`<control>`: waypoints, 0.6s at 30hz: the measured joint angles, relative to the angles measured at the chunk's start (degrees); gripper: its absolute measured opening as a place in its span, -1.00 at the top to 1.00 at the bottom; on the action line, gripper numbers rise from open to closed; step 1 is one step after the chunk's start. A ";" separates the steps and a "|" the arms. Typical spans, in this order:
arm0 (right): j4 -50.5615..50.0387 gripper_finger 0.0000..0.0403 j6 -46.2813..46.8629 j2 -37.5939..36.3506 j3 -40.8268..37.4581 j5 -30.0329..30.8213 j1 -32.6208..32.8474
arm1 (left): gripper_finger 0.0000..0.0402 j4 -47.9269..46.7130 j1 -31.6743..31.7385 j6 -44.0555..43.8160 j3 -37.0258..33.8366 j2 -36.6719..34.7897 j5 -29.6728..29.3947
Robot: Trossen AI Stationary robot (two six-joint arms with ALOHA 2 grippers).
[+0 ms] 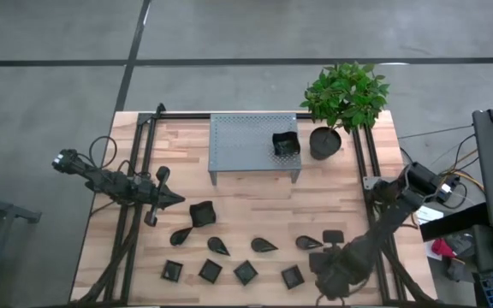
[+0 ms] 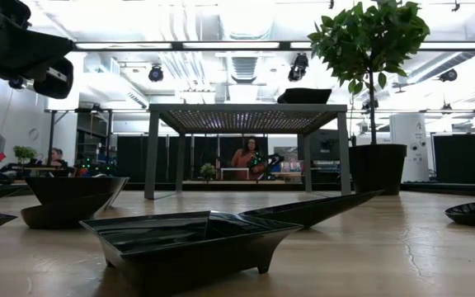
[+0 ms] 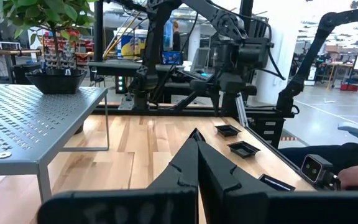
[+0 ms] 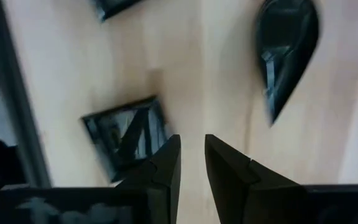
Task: Pick & Place Mini shaped plates
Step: Put the black square plate on the shelf
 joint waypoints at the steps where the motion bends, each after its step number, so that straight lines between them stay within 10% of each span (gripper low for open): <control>1: 0.25 0.65 1.03 -0.02 0.00 -0.20 0.80 | 1.00 0.00 0.00 -0.02 -0.02 0.00 0.00; 18: 13.52 0.62 1.82 0.00 -0.15 -0.78 9.81 | 1.00 0.00 -0.02 0.00 -0.01 0.00 0.00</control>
